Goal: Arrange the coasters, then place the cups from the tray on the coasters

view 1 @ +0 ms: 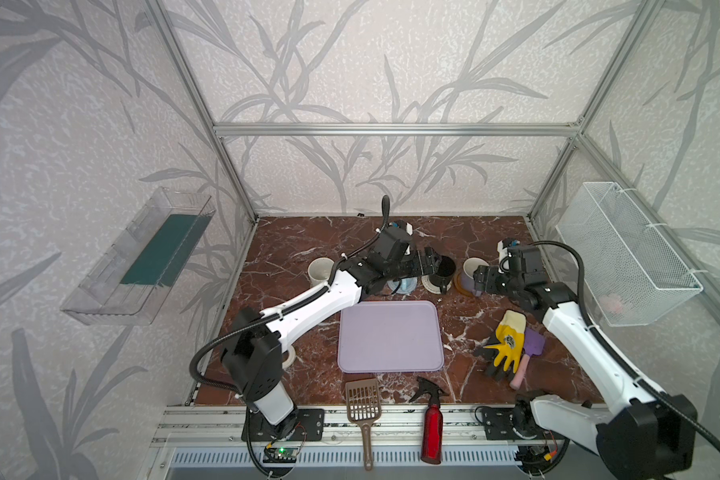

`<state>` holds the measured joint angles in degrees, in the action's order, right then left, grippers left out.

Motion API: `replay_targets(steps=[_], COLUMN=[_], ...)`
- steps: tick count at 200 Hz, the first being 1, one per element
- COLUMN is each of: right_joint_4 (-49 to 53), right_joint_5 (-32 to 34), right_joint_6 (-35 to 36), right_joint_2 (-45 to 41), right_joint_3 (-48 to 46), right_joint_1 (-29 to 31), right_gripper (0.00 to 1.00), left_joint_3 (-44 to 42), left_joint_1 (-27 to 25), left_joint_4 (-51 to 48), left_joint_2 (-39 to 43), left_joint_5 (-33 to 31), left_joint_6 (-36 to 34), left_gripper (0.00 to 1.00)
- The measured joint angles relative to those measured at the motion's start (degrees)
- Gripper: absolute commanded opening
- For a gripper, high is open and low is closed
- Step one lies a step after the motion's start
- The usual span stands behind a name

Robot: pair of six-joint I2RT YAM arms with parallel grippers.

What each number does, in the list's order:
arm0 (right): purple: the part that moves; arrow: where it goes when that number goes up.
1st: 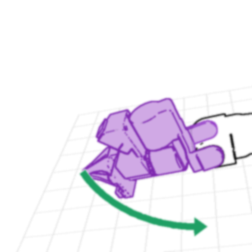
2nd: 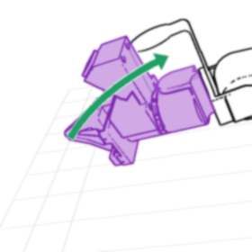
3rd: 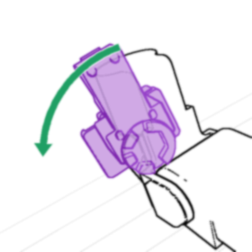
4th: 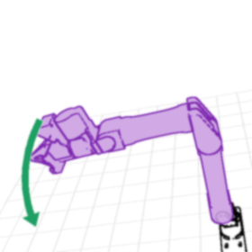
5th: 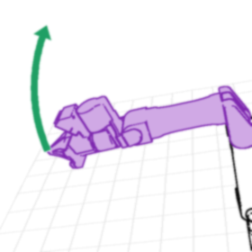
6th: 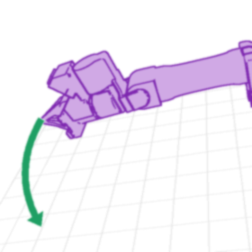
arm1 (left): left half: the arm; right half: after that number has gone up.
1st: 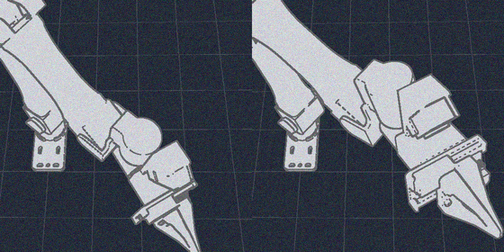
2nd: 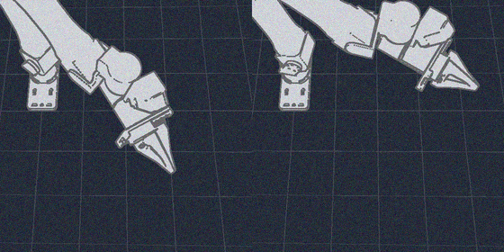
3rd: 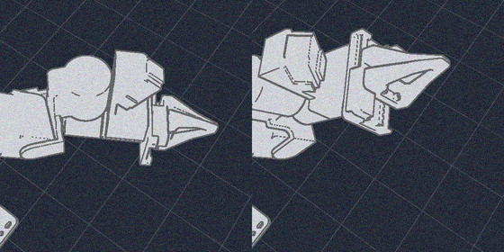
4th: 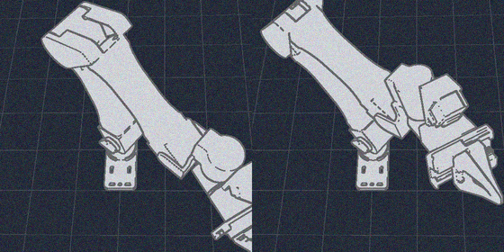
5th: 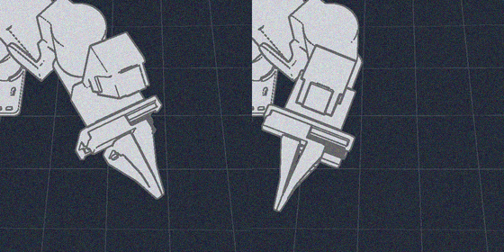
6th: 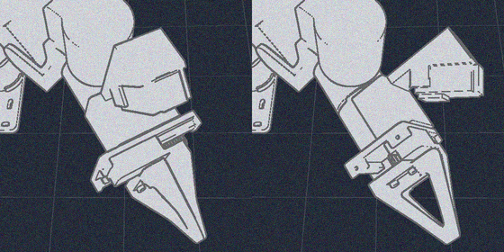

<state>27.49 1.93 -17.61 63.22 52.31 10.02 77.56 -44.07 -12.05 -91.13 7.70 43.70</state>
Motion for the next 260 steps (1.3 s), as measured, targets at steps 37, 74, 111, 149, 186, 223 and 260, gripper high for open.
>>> replay_targets(steps=[37, 74, 111, 149, 186, 223, 260], right_joint_4=[-0.4, -1.9, -6.8, -13.6, -18.9, -31.5, -39.3], right_joint_5=[-0.7, -1.8, -0.9, 3.2, 5.9, 7.8, 9.7], right_joint_6=[-0.3, -0.1, 1.5, 3.6, 7.5, 10.9, 11.3], right_joint_2=[-7.0, -13.3, -19.1, -21.7, -19.4, -15.8, -12.0], right_joint_3=[-6.7, -15.0, -21.6, -29.4, -30.3, -35.2, -39.6], right_joint_1=[0.0, 0.0, 0.0, 0.0, 0.0, 0.0, 0.0], right_gripper=[0.87, 0.87, 0.84, 0.86, 0.87, 0.88, 0.88], left_joint_3=[-11.8, -23.2, -32.9, -44.8, -53.0, -58.5, -62.6], left_joint_1=[0.2, 2.1, 8.2, 12.5, 14.8, 16.6, 20.7], left_joint_4=[-1.1, -3.6, -4.6, -1.0, 7.9, 18.4, 29.2], left_joint_2=[13.2, 25.5, 33.9, 41.3, 43.5, 43.0, 39.4], left_joint_5=[-9.4, -19.1, -25.9, -32.8, -38.2, -43.8, -45.7], left_joint_6=[-5.8, -13.8, -19.7, -27.2, -33.8, -39.5, -42.7], left_gripper=[0.99, 0.99, 0.99, 0.97, 0.99, 0.99, 0.99])
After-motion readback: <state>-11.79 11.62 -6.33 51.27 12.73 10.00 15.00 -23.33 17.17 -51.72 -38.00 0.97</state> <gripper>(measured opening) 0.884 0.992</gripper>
